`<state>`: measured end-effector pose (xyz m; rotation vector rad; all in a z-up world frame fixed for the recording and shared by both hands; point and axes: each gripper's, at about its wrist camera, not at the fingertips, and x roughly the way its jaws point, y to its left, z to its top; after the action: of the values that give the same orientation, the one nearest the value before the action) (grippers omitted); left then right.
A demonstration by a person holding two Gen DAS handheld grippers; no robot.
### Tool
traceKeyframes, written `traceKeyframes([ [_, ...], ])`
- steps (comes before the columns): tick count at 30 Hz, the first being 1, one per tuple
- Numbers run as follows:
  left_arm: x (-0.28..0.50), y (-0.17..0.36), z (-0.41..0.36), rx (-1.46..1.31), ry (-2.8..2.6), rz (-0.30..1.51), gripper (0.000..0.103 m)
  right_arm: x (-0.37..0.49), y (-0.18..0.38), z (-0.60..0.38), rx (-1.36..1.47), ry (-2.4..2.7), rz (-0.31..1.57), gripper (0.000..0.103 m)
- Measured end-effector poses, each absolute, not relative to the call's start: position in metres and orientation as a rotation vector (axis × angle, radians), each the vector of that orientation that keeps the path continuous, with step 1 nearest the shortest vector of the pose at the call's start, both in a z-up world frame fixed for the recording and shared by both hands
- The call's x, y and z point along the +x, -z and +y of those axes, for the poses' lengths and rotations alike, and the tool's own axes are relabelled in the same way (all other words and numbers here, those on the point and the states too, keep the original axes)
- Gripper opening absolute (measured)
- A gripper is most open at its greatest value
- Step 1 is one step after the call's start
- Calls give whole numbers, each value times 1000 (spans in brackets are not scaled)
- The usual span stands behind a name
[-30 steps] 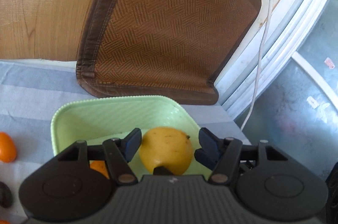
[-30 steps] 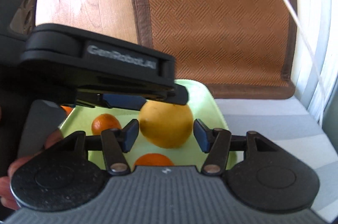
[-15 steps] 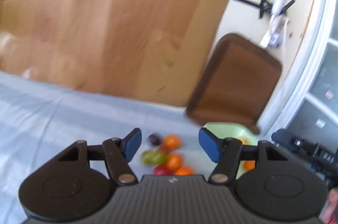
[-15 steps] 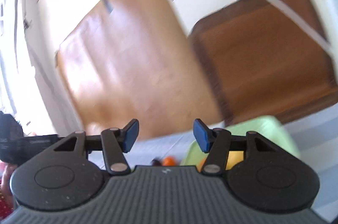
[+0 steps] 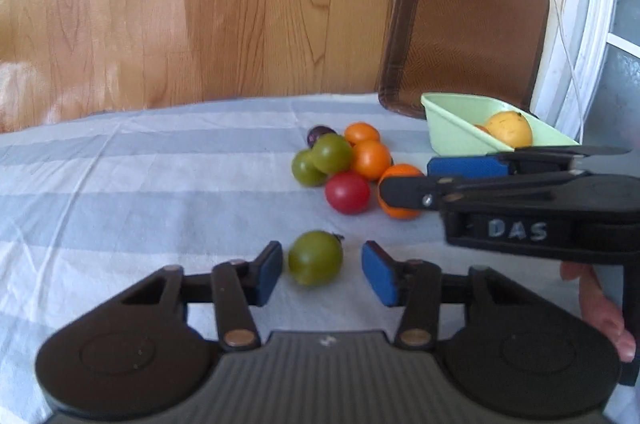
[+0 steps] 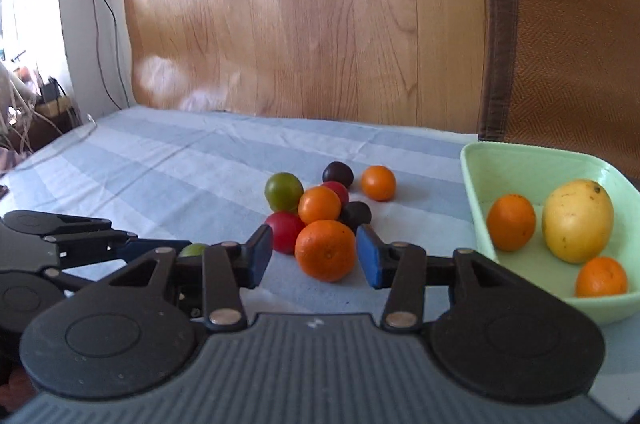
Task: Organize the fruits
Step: 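Grasp a tangerine with the right gripper while the left gripper grasps a green tomato, then lower the tangerine and green tomato into the bowl and open both grippers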
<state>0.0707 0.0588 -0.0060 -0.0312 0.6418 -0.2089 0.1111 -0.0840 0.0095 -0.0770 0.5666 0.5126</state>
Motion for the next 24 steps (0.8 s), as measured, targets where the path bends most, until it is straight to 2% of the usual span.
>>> traceKeyframes([
  [2,71,7,60,-28,205,636,28,116,-2,-79,-88,-498,590,48],
  [3,71,7,63,-38,211,636,28,116,0,-80,-93,-485,587,39],
  [12,52,1,46,-165,414,638,28,50,-9,-136,-82,-458,513,39],
  [17,49,0,9,-121,497,650,28,21,-3,-178,-94,-381,521,39],
  [24,45,8,-15,-19,478,652,29,27,11,-186,-77,-404,570,41],
])
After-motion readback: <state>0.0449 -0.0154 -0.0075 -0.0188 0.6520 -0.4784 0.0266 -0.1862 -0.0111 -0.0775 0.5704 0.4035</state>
